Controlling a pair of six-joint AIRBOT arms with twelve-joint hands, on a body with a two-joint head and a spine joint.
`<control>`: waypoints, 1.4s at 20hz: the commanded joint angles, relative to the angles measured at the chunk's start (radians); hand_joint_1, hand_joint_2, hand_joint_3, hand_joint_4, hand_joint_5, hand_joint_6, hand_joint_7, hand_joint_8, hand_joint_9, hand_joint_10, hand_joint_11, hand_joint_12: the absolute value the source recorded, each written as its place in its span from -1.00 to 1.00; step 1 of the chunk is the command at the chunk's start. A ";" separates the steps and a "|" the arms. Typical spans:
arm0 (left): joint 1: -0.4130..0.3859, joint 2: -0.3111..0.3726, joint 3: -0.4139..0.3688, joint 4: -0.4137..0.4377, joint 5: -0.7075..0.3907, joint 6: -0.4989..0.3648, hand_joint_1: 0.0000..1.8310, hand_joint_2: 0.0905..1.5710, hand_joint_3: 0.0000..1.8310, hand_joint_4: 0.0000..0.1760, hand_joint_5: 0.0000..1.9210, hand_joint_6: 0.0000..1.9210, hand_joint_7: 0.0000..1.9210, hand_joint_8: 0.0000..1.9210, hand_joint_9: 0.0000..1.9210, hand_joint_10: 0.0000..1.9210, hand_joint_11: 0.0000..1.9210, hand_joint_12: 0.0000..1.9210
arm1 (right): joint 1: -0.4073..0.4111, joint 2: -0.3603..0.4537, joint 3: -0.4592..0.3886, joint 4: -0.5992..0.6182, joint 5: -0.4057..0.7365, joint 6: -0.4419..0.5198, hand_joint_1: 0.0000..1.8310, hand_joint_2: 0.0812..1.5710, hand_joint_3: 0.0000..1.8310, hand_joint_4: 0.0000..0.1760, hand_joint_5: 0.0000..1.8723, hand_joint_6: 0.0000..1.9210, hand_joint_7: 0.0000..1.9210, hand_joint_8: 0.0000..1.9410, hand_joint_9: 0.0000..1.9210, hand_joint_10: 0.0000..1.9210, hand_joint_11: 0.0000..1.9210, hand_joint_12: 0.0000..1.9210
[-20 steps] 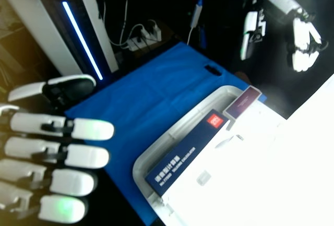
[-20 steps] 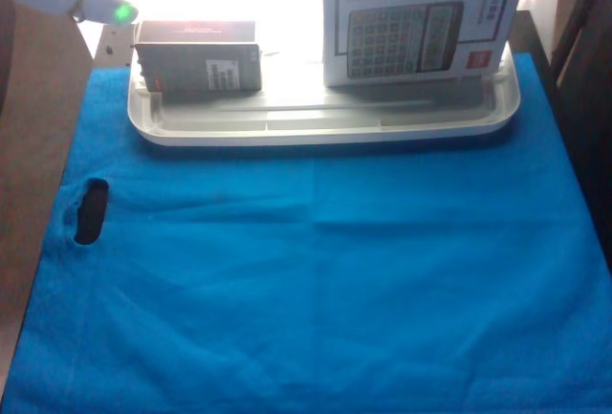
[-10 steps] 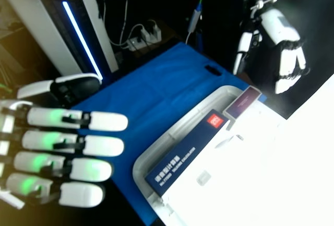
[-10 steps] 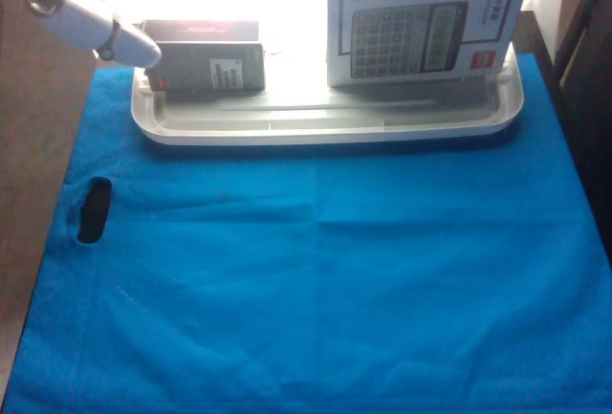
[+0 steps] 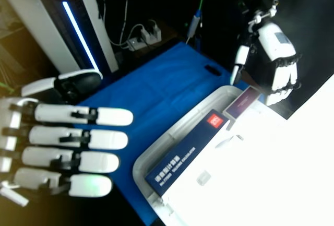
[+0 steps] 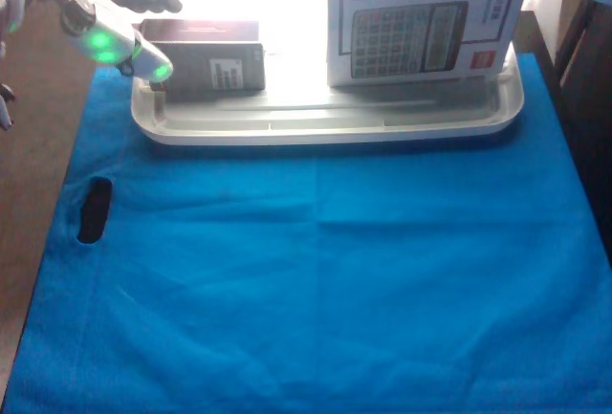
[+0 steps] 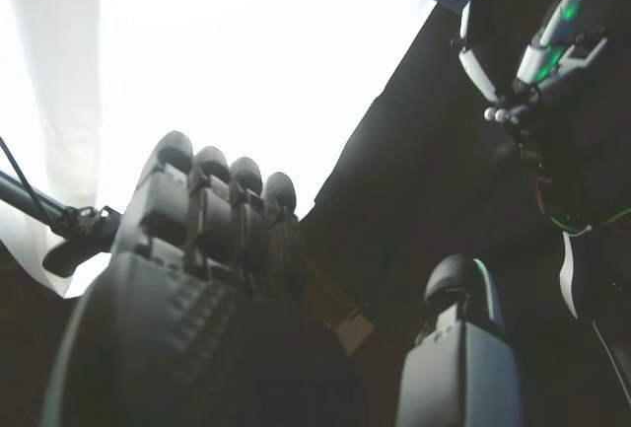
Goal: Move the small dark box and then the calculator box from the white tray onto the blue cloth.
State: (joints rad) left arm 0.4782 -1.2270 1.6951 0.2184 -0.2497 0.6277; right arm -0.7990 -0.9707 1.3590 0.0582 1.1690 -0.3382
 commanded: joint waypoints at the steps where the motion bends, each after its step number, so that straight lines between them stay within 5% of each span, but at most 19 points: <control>1: -0.004 -0.007 0.013 -0.011 -0.094 -0.005 0.21 0.06 -1.00 -1.00 0.00 -0.99 -0.07 -1.00 -0.14 -1.00 -0.52 -0.39 | 0.017 -0.001 0.004 0.030 0.118 0.008 -0.56 0.13 -1.00 -0.85 -0.65 -0.99 -0.78 -1.00 -0.88 -1.00 -1.00 -0.88; 2: 0.002 -0.016 0.022 -0.015 -0.092 -0.005 0.24 0.10 -1.00 -1.00 0.06 -0.98 0.01 -1.00 -0.07 -0.99 -0.48 -0.26 | 0.017 -0.001 0.004 0.030 0.118 0.009 -0.55 0.13 -1.00 -0.86 -0.65 -0.99 -0.78 -1.00 -0.87 -1.00 -1.00 -0.88; 3: 0.009 -0.025 0.031 -0.022 -0.090 -0.005 0.25 0.22 -0.99 -1.00 0.20 -0.47 0.08 -1.00 -0.01 -1.00 -0.47 -0.17 | 0.017 -0.001 0.004 0.030 0.118 0.010 -0.55 0.12 -1.00 -0.97 -0.65 -0.99 -0.76 -0.99 -0.86 -0.99 -1.00 -0.87; 4: 0.015 -0.034 0.040 -0.029 -0.089 -0.005 0.28 0.27 -0.99 -1.00 0.17 -0.29 0.13 -0.99 0.06 -0.99 -0.40 -0.10 | 0.017 -0.001 0.004 0.030 0.118 0.010 -0.55 0.11 -1.00 -0.93 -0.64 -0.99 -0.74 -0.99 -0.86 -0.99 -0.99 -0.87; 5: 0.022 -0.045 0.050 -0.039 -0.088 -0.005 0.35 0.29 -1.00 -0.99 0.14 -0.18 0.22 -0.50 0.17 -0.96 -0.31 -0.01 | 0.017 -0.001 0.004 0.030 0.118 0.011 -0.56 0.11 -1.00 -0.80 -0.63 -0.99 -0.73 -0.98 -0.86 -0.99 -0.99 -0.86; 6: 0.028 -0.053 0.060 -0.051 -0.088 -0.005 0.36 0.30 -0.99 -0.66 0.18 -0.24 0.14 -0.20 0.22 -0.95 -0.31 0.11 | 0.017 -0.001 0.004 0.030 0.118 0.012 -0.55 0.11 -1.00 -0.74 -0.62 -0.99 -0.72 -0.98 -0.85 -0.99 -0.99 -0.85; 7: 0.031 -0.057 0.065 -0.058 -0.089 -0.005 0.36 0.31 -1.00 -0.67 0.20 -0.26 0.10 -0.10 0.23 -0.94 -0.34 0.21 | 0.017 -0.001 0.004 0.030 0.118 0.013 -0.54 0.11 -1.00 -0.79 -0.62 -0.99 -0.71 -0.99 -0.86 -1.00 -0.99 -0.85; 11: 0.035 -0.052 0.072 -0.089 -0.103 -0.006 0.35 0.34 -1.00 -0.68 0.14 -0.15 0.04 0.00 0.23 -0.93 -0.31 0.22 | 0.017 -0.001 0.002 0.025 0.119 0.015 -0.54 0.14 -0.99 -0.86 -0.59 -0.99 -0.67 -1.00 -0.85 -1.00 -1.00 -0.83; 13: 0.025 -0.030 0.058 -0.100 -0.126 -0.012 0.35 0.34 -1.00 -0.61 0.13 -0.16 0.06 -0.03 0.21 -0.93 -0.34 0.21 | 0.017 -0.001 0.002 0.024 0.119 0.015 -0.54 0.16 -0.99 -0.70 -0.58 -0.99 -0.68 -1.00 -0.85 -1.00 -1.00 -0.86; 15: 0.024 -0.026 0.057 -0.100 -0.127 -0.013 0.34 0.37 -1.00 -1.00 0.14 -0.19 -0.04 0.14 0.13 -0.96 -0.46 0.30 | 0.017 -0.001 0.002 0.024 0.119 0.015 -0.56 0.21 -0.98 -0.94 -0.60 -1.00 -0.69 -1.00 -0.85 -1.00 -0.99 -0.85; 16: 0.010 -0.002 0.037 -0.098 -0.137 -0.014 0.35 0.38 -1.00 -1.00 0.15 -0.13 -0.12 0.16 -0.03 -0.99 -0.62 0.29 | 0.017 -0.001 0.002 0.024 0.119 0.015 -0.57 0.24 -1.00 -1.00 -0.60 -1.00 -0.68 -1.00 -0.85 -1.00 -1.00 -0.80; 17: -0.001 0.020 0.017 -0.095 -0.151 -0.014 0.36 0.39 -1.00 -1.00 0.17 -0.21 -0.16 0.28 -0.03 -0.98 -0.70 0.50 | 0.017 -0.001 0.003 0.024 0.119 0.015 -0.58 0.24 -1.00 -1.00 -0.60 -1.00 -0.68 -1.00 -0.84 -1.00 -1.00 -0.75; 18: -0.014 0.044 -0.008 -0.085 -0.168 -0.014 0.36 0.40 -0.99 -1.00 0.15 -0.44 -0.09 0.39 -0.01 -0.07 -0.65 0.90 | 0.017 -0.003 0.003 0.024 0.119 0.015 -0.58 0.23 -1.00 -1.00 -0.61 -1.00 -0.67 -1.00 -0.84 -1.00 -1.00 -0.74; 19: -0.032 0.070 -0.033 -0.071 -0.181 -0.014 0.37 0.36 -1.00 -1.00 0.18 -0.46 0.01 0.24 -0.10 -0.13 -0.56 0.68 | 0.017 -0.004 0.003 0.024 0.119 0.015 -0.59 0.23 -1.00 -1.00 -0.64 -1.00 -0.68 -1.00 -0.84 -1.00 -1.00 -0.75; 21: -0.064 0.114 -0.080 -0.035 -0.210 -0.019 0.36 0.35 -1.00 -1.00 0.26 -0.49 -0.06 0.25 -0.22 -0.21 -0.59 0.50 | 0.017 -0.006 0.004 0.024 0.119 0.015 -0.60 0.30 -0.99 -1.00 -0.67 -1.00 -0.69 -1.00 -0.85 -1.00 -1.00 -0.84; 23: -0.097 0.146 -0.104 0.070 -0.260 -0.137 0.36 0.40 -1.00 -1.00 0.21 -0.38 -0.19 0.40 -0.28 -0.15 -0.58 0.29 | 0.017 -0.007 0.004 0.024 0.119 0.015 -0.60 0.32 -0.99 -1.00 -0.70 -1.00 -0.71 -1.00 -0.87 -1.00 -1.00 -0.91; 25: -0.105 0.175 -0.136 0.106 -0.317 -0.186 0.38 0.39 -1.00 -1.00 0.16 -0.42 -0.08 0.38 -0.19 0.11 -0.43 0.47 | 0.017 -0.007 0.005 0.025 0.119 0.015 -0.58 0.31 -1.00 -1.00 -0.73 -1.00 -0.74 -1.00 -0.91 -1.00 -1.00 -0.99; 28: -0.119 0.229 -0.212 0.151 -0.377 -0.186 0.37 0.37 -1.00 -1.00 0.14 -0.37 -0.03 0.30 -0.13 0.09 -0.39 0.47 | 0.017 -0.010 0.006 0.026 0.119 0.015 -0.58 0.27 -1.00 -1.00 -0.68 -0.98 -0.71 -0.99 -0.88 -0.99 -0.96 -0.98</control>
State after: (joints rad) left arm 0.3756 -0.9997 1.4689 0.4000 -0.5045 0.4480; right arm -0.7990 -0.9791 1.3590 0.0551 1.1690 -0.3305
